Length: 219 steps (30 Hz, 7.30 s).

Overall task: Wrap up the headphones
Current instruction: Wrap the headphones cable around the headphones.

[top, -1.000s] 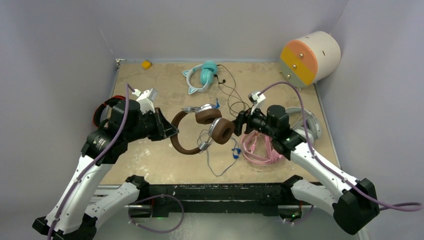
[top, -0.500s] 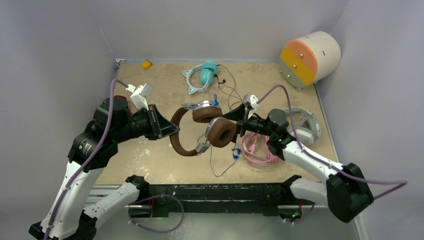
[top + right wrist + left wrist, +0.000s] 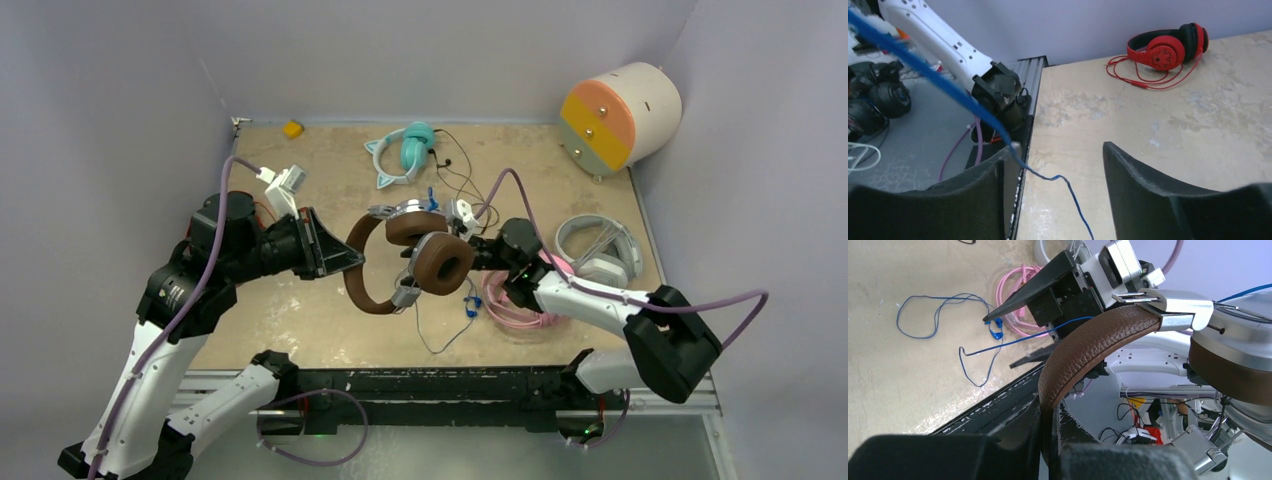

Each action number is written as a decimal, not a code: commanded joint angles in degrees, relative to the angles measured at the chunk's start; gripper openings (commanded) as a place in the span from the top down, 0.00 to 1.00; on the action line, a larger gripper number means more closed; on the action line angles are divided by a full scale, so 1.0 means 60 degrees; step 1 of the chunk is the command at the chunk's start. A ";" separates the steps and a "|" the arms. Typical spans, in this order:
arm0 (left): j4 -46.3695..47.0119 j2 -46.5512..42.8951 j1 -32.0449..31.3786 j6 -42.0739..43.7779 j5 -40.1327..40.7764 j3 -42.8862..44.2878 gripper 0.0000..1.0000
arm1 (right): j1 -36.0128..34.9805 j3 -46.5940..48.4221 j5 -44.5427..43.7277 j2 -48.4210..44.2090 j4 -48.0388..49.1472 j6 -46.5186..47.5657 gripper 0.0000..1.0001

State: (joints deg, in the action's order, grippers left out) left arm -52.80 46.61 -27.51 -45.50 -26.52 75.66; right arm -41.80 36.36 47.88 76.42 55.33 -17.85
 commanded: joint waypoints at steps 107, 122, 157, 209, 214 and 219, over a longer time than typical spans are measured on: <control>0.1443 0.2100 0.0018 0.0853 0.7994 -0.1198 1.00 | -0.2317 0.2493 -0.4802 -0.2525 -1.1034 0.0532 1.00; 0.1973 0.2243 0.0164 0.1432 0.8364 -0.1823 1.00 | -0.2311 0.3094 -0.4759 -0.3452 -1.1730 0.0964 1.00; 0.1591 0.3673 -0.6339 0.4747 1.3460 -0.3043 1.00 | -0.0541 0.5498 -0.5636 -0.0847 -1.3355 0.1886 1.00; 0.1677 0.2389 -0.5552 0.6961 0.7761 -0.1270 1.00 | -0.0293 0.6100 -0.8491 -0.0610 -1.3208 0.3332 1.00; 0.1517 0.1931 -0.5053 0.5745 0.6685 -0.1211 1.00 | -0.0219 0.5060 -0.8115 -0.1061 -1.2128 0.2738 0.96; 0.1150 0.1841 -0.4029 0.4934 0.5713 -0.1092 1.00 | -0.0142 0.4083 -0.8096 -0.1690 -1.0954 0.2401 0.91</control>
State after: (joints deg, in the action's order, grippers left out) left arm -45.89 58.81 -54.92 -8.93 15.18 66.19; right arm -43.46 63.44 0.71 70.04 -18.79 -0.45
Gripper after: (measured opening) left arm 0.031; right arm 0.073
